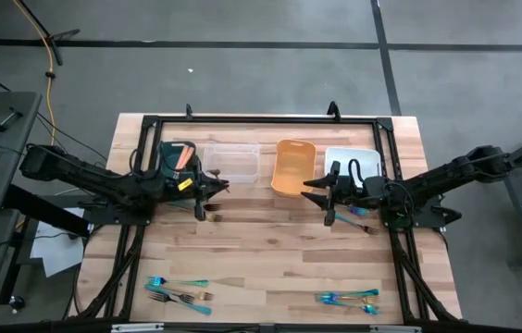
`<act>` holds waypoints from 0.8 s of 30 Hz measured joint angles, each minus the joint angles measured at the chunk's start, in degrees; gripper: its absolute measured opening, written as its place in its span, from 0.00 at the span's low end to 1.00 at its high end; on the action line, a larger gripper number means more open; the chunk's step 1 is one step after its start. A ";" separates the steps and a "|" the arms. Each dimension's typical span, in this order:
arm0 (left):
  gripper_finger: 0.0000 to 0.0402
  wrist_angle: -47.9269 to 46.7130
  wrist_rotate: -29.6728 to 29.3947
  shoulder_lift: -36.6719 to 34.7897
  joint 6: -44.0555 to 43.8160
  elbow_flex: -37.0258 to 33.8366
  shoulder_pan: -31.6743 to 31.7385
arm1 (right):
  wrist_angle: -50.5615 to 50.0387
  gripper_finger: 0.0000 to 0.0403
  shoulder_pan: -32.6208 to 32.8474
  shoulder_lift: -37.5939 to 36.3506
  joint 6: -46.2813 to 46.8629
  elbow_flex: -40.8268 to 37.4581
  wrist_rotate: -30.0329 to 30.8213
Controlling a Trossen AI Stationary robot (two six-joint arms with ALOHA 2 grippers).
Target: Sort silverware by color (type)
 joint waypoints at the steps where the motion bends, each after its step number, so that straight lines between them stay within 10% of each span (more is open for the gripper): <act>1: 0.04 0.01 -0.08 -0.01 0.11 0.00 0.00 | 0.00 0.34 0.00 0.00 0.00 0.00 0.00; 10: 0.04 -10.15 -7.88 0.01 7.52 5.66 5.95 | 0.00 0.34 -0.04 0.00 -0.04 0.00 0.78; 18: 0.04 -55.24 7.72 5.03 14.08 27.49 19.80 | 0.00 0.34 -0.04 0.00 -0.46 0.02 0.81; 24: 0.04 -68.06 11.57 14.21 22.54 32.57 22.95 | 0.02 0.34 -0.04 0.00 -0.46 0.02 0.88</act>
